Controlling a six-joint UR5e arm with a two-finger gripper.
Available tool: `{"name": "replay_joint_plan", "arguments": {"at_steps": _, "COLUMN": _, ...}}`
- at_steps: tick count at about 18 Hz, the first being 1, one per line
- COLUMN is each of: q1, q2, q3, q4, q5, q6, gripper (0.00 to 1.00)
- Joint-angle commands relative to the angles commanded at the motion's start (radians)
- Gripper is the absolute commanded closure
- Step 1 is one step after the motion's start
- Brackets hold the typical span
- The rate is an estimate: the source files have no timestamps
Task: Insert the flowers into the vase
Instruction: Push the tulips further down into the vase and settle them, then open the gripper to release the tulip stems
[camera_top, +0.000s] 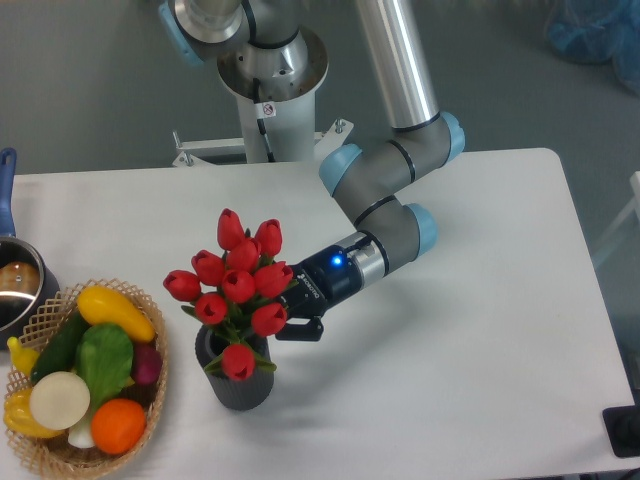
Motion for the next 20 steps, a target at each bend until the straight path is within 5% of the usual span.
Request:
{"name": "replay_joint_plan", "arguments": {"at_steps": 17, "q1": -0.002, "q2": -0.003, "q3": 0.003, "q4": 0.000, "q5": 0.009, "q6": 0.026, "gripper": 0.64}}
{"name": "replay_joint_plan", "arguments": {"at_steps": 20, "q1": 0.000, "q2": 0.001, "q3": 0.003, "q4": 0.000, "q5": 0.020, "q6": 0.028, "gripper": 0.49}}
